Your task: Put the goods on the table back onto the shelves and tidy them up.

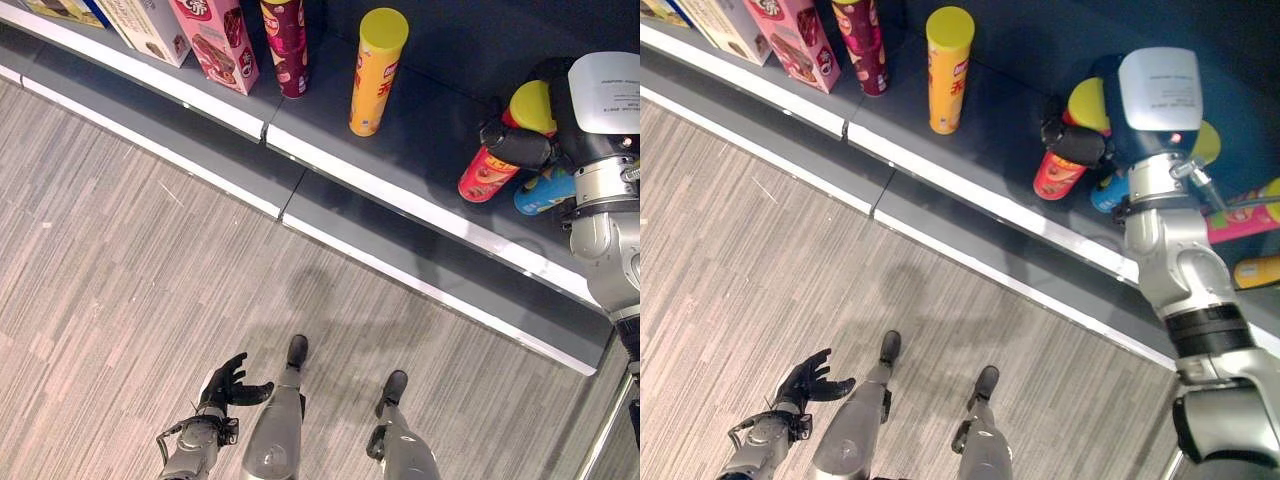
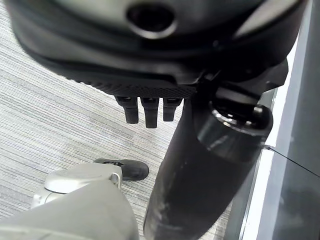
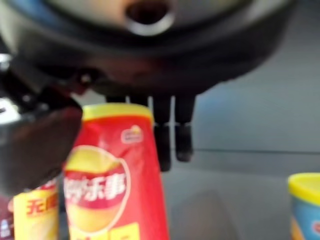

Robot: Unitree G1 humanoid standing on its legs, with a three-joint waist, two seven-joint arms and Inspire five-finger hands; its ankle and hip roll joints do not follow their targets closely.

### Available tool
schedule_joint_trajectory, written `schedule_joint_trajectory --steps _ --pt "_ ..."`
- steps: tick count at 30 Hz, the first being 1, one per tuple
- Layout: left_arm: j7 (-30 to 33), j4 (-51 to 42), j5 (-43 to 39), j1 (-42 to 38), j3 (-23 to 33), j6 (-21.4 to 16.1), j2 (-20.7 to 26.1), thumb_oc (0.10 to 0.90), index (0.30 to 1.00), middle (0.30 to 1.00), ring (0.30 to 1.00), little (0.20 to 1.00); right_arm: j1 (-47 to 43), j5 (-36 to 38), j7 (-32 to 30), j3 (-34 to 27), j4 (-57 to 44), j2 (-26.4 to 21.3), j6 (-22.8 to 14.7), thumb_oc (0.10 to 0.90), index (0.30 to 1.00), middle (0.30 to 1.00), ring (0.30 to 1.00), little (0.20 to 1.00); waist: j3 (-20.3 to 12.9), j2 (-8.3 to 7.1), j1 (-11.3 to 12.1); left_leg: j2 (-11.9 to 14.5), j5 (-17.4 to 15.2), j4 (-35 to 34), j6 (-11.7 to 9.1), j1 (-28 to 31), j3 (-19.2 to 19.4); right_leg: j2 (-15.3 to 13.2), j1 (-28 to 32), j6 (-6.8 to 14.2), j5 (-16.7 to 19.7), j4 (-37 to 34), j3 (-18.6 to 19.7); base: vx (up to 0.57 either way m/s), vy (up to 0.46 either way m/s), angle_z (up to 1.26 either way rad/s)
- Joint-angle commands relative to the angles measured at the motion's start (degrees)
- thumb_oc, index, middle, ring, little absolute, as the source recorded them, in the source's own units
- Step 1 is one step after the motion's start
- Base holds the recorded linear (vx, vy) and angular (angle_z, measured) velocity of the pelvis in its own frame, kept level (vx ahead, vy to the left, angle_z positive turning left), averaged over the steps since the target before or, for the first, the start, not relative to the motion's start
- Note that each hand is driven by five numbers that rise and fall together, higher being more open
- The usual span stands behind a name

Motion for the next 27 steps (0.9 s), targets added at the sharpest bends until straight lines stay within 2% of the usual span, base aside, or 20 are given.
schedule_joint_trajectory --steps 1,6,7,16,27 --pt "1.2 0.6 -1.3 1.7 -3.8 -2.8 1.8 0.800 0.900 0.900 0.900 0.900 -9.6 2.5 -6.6 1.0 1.1 -1.2 0.3 0.400 0.300 0.300 0.300 0.300 -5.9 -0.48 1.6 2.8 -3.9 0.9 -2.1 -0.4 1.5 -6.1 1.6 5.9 -2.7 3.9 -0.6 0.00 0.000 0.00" --pt "1.1 1.0 -2.0 1.9 -3.8 -2.7 1.7 0.800 0.900 0.900 0.900 0.900 -10.3 4.2 -6.6 1.7 2.9 -1.1 0.0 0.400 0.300 0.300 0.300 0.300 -6.5 0.01 1.8 2.5 -3.6 0.2 -2.2 -0.2 1.1 -6.2 1.9 5.9 -2.7 3.6 -0.9 0.00 0.000 0.01" --pt "2.3 -6.9 0.5 -2.7 -3.6 -3.4 9.1 0.800 0.900 0.900 0.900 0.900 -25.0 19.8 1.3 11.2 2.3 -3.3 -4.1 0.400 0.300 0.300 0.300 0.300 1.0 -0.22 -3.8 6.0 -2.9 3.2 -4.2 -5.4 1.3 -5.9 -6.7 4.7 -4.0 9.7 4.1 0.00 -0.003 0.08" --pt "2.9 -3.5 0.2 -2.1 -2.5 -3.4 8.7 0.800 0.900 0.900 0.900 0.900 -25.8 18.2 -1.1 10.2 2.3 -5.2 -3.6 0.400 0.300 0.300 0.300 0.300 1.7 -1.44 -2.6 5.5 -2.7 3.0 -4.3 -7.1 -0.1 -5.7 -6.2 5.2 -3.3 8.7 3.0 0.00 -0.003 0.04" --pt "3.6 -4.0 -0.5 -1.5 -2.2 -3.7 8.4 0.800 0.900 0.900 0.900 0.900 -27.9 14.1 -3.9 10.5 2.8 -5.8 -2.2 0.400 0.300 0.300 0.300 0.300 1.6 -1.53 -1.8 5.5 -2.7 2.9 -4.3 -7.6 -0.4 -5.5 -6.1 5.3 -3.3 8.2 2.5 0.00 0.000 0.01"
